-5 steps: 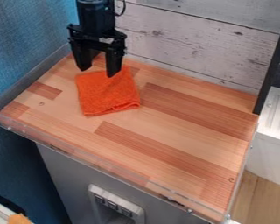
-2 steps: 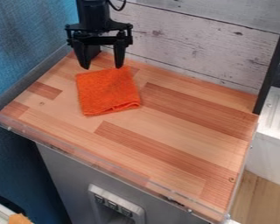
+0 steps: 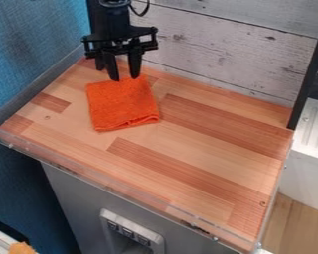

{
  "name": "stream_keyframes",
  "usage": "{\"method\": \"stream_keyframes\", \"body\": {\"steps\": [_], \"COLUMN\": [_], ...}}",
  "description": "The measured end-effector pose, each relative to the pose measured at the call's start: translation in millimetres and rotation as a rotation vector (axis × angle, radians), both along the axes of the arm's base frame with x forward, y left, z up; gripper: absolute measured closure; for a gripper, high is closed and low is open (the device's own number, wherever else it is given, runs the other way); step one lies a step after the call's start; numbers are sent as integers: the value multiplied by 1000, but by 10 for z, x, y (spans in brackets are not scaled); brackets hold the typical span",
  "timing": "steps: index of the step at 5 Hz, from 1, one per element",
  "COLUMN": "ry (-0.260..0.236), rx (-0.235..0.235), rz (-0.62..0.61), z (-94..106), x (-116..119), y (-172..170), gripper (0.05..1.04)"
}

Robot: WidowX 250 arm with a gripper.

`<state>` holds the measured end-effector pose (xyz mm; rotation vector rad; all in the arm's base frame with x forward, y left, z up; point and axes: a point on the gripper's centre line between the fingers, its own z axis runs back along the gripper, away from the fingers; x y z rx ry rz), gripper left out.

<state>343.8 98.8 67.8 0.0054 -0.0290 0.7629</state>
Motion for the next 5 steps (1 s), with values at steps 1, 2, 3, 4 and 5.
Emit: {"method": "stream_keyframes", "body": {"steps": [1,2,3,4,5], "ry": [15,25,51,56,66], "rx": [7,17,15,6,-9], "rz": [84,143,171,196,202], "z": [-76,-118,-252,-356,-455], "x": [-2,4,45,92,113], "y": [14,10,-55,-63,-80], "gripper": [931,1018,1024,1024,1025]}}
